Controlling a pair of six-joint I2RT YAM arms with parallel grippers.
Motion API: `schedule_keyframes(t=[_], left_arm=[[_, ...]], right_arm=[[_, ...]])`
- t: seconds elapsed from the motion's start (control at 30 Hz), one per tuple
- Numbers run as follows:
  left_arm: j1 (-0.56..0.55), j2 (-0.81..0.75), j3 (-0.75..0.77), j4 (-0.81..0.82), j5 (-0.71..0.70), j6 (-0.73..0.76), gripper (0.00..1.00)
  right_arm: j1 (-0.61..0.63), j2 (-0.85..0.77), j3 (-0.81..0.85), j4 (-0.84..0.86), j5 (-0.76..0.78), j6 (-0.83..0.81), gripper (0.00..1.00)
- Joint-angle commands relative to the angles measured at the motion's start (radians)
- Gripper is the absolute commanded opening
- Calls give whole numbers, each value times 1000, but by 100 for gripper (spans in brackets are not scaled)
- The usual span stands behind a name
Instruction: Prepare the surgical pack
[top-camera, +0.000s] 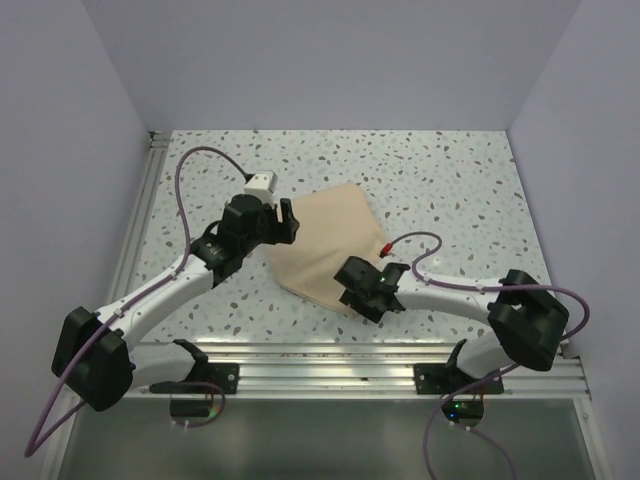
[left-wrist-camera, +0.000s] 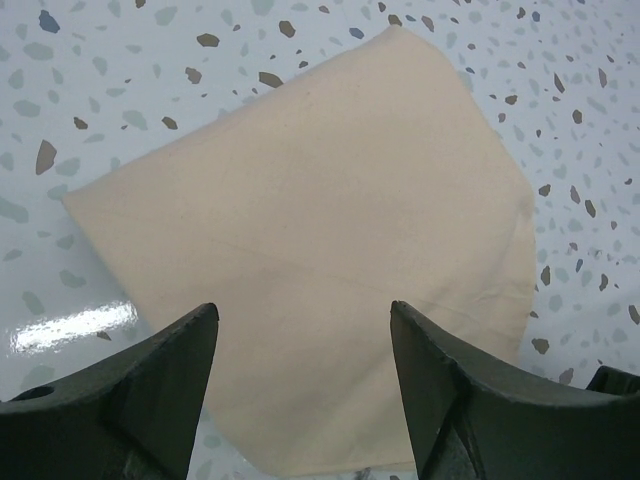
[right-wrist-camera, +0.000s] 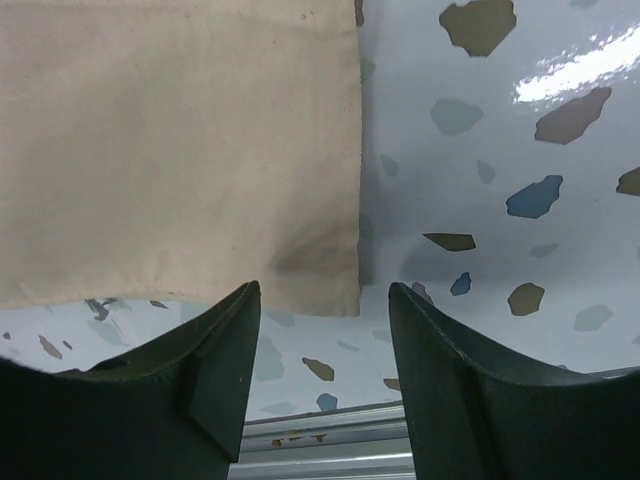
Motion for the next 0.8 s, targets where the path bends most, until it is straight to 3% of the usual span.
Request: schedule_keyframes(t=[0.0,0.2,0.33,0.4,0.5,0.77], left_arm=[[3,15,54,20,47,43,73],[3,6,52,10,32,67,73],[3,4,57,-8,33,67,73],[3,6,56,-5,45,63,73],[3,21,54,6,68,72,73],[-26,108,97,1,156,123,71]], right_arm=[[28,58,43,-44,67,176,57],[73,104,39,-41,97,291,55],[74,142,53,-45,116,327,48],[74,152,67,-68,119,339,36],[74,142,45,-78,119,354,9],[88,-5,-100,-64,95,356,0]])
